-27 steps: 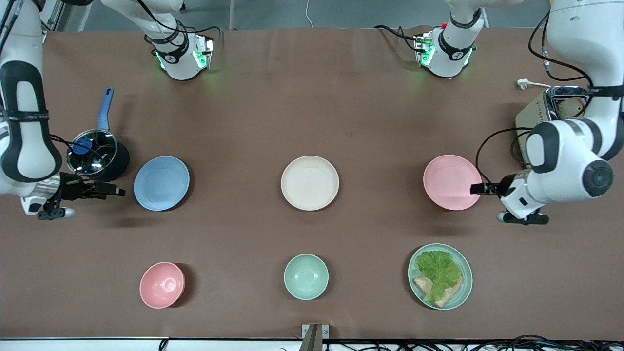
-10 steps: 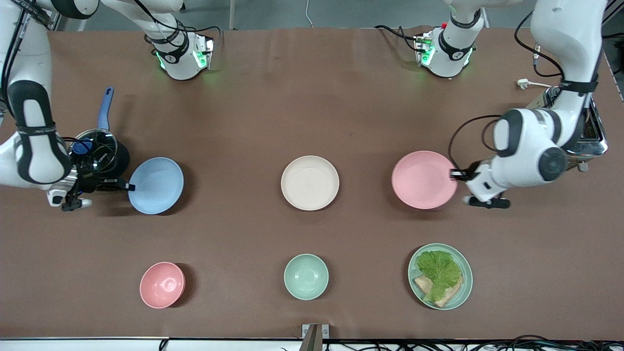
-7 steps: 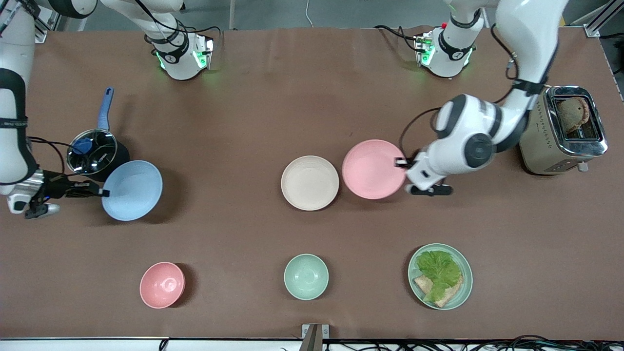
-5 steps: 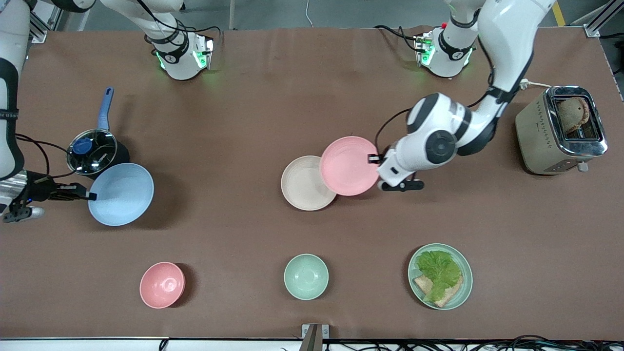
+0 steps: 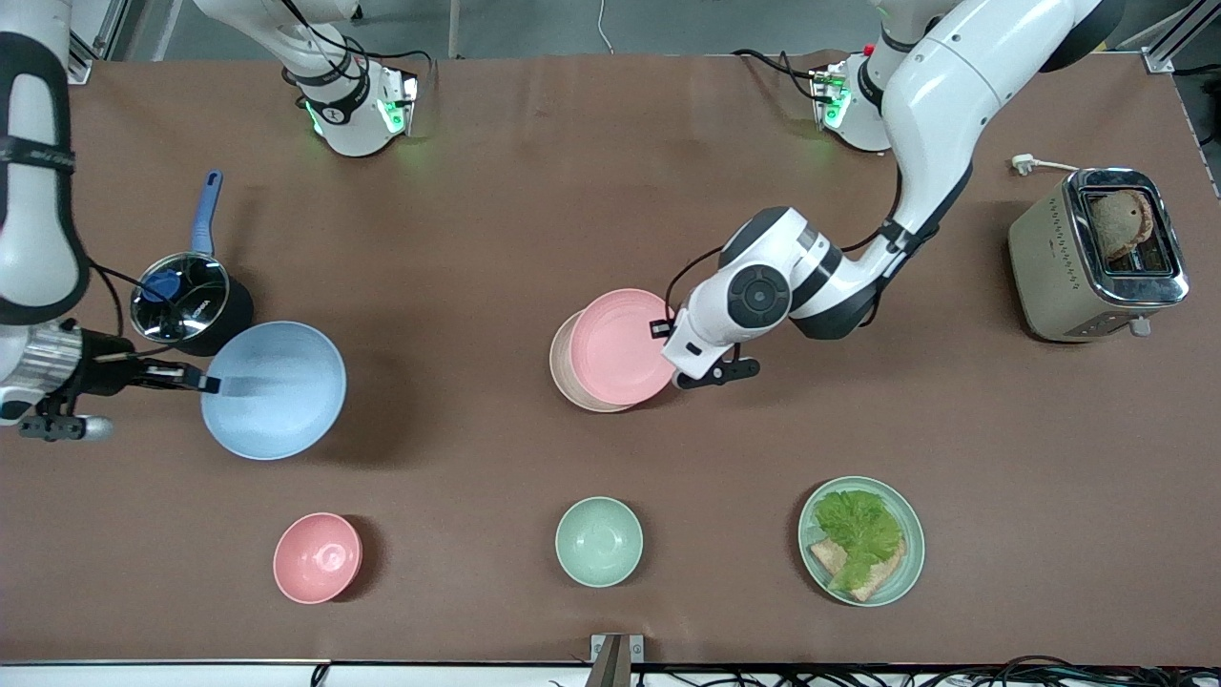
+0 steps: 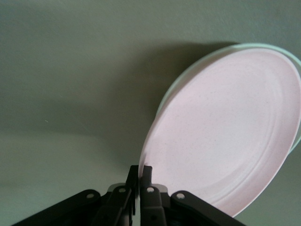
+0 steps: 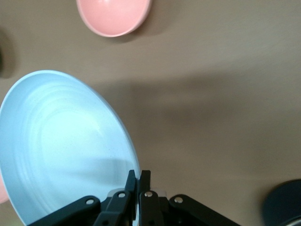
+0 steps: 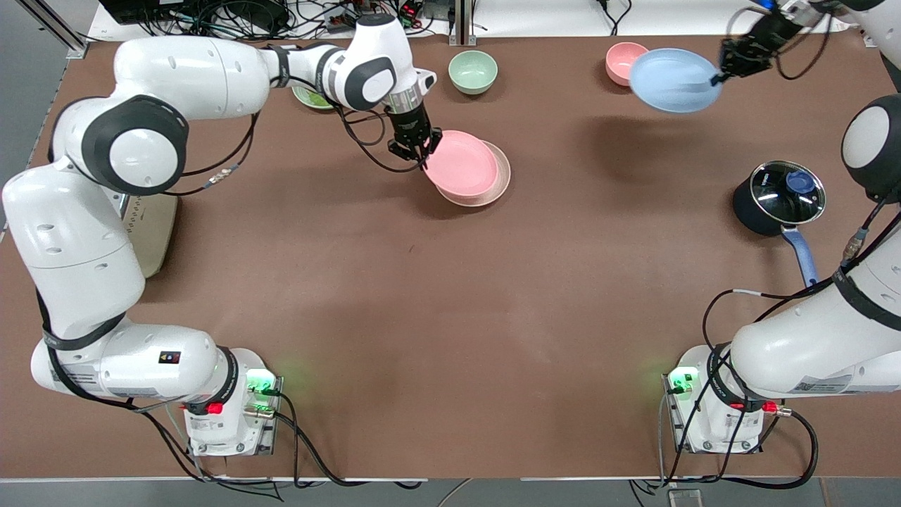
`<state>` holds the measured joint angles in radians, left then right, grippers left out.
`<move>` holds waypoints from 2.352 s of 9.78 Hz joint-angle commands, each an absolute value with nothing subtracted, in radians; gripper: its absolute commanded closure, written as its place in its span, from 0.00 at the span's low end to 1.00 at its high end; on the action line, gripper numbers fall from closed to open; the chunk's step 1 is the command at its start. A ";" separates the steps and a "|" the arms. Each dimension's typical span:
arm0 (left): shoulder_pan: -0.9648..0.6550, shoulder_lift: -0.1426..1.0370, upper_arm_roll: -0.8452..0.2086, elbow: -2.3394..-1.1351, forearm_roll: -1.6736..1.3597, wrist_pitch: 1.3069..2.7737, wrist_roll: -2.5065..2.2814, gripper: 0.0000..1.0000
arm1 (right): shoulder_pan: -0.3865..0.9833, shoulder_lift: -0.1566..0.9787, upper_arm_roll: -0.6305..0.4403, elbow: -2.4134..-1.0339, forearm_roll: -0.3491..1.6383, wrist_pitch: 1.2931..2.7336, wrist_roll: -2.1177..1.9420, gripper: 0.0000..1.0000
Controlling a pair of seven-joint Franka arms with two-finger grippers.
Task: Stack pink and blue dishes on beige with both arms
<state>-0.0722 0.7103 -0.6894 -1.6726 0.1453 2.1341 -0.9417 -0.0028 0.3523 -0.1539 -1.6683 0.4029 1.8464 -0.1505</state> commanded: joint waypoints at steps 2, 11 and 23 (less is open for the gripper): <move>-0.109 0.770 -0.692 -1.660 0.176 2.210 -1.006 0.98 | -0.008 0.304 0.058 -1.700 0.283 1.873 0.208 0.99; -0.070 0.490 -0.626 -1.712 0.252 2.042 -0.954 0.00 | 0.003 0.313 0.391 -1.827 0.186 2.086 0.618 0.99; -0.087 -0.233 0.067 -1.749 -0.055 1.657 0.063 0.00 | 0.146 0.451 0.485 -2.072 0.183 2.661 0.756 0.97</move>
<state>-0.0776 -0.1854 0.0346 -1.6830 -0.0666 1.6678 0.0290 0.1515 0.4535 0.4796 -2.0649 0.2058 2.6438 0.7245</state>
